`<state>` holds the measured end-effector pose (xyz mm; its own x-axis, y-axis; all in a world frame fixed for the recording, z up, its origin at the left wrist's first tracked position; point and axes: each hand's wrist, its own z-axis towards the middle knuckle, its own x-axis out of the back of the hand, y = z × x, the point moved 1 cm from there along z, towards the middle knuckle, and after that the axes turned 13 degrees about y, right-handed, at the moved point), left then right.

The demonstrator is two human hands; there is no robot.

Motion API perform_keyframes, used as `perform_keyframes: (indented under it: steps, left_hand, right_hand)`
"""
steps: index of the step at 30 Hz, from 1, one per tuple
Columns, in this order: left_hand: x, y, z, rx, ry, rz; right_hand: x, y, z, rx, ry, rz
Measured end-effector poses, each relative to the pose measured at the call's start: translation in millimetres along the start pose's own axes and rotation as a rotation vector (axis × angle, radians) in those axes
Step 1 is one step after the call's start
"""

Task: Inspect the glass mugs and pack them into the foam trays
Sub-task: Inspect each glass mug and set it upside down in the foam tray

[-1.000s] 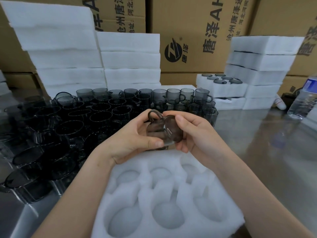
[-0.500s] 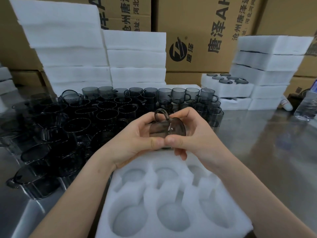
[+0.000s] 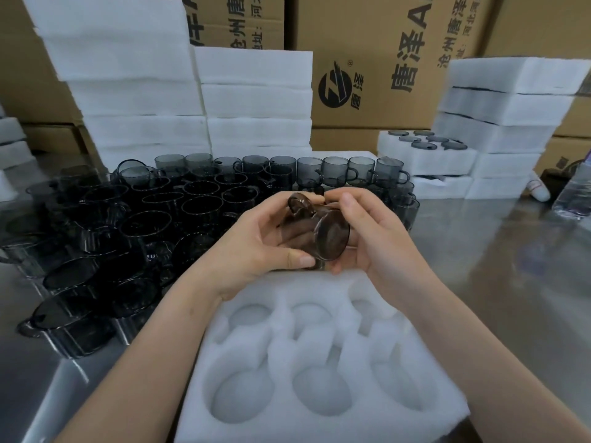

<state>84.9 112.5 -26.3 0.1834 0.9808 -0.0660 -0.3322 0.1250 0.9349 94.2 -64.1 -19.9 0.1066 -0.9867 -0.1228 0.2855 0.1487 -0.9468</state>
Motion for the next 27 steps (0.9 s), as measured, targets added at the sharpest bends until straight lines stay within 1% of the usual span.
perform_keyframes:
  steps: [3,7,9,11,13,16,18,21,24,27]
  left_hand:
    - [-3.1,1.2,-2.2,-0.018,-0.021,0.089]
    - [-8.2,-0.5,-3.2,-0.049,0.013,0.292]
    - [-11.6,-0.6,-3.4,-0.066,0.085,0.365]
    - [-15.3,-0.4,-4.9,-0.091,0.213,0.435]
    - [-18.2,-0.7,-7.0,-0.164,0.338,0.508]
    - [-20.6,0.4,-9.2,-0.241,0.428,0.566]
    - [-20.7,1.2,-9.7,-0.259,0.432,0.561]
    - [-21.8,2.4,-10.9,-0.292,0.410,0.522]
    - [-20.8,2.2,-10.9,-0.340,0.386,0.520]
    - [-18.5,0.7,-9.5,-0.372,0.296,0.521]
  right_hand:
    - [0.0,0.9,1.3,-0.069,-0.034,-0.015]
    - [-0.4,1.6,3.2,-0.086,-0.153,0.017]
    - [-1.4,3.1,5.1,-0.084,-0.196,0.044]
    - [-3.5,5.0,6.6,-0.097,-0.232,0.068]
    - [-6.2,7.5,9.3,-0.100,-0.272,0.100]
    - [-10.0,7.2,13.0,-0.092,-0.311,0.114]
    - [-11.9,7.2,13.4,-0.083,-0.302,0.076]
    - [-13.8,7.6,12.5,-0.070,-0.229,0.026]
    - [-11.7,5.3,13.1,-0.103,-0.145,0.062]
    - [-5.8,4.6,12.4,-0.167,-0.086,0.140]
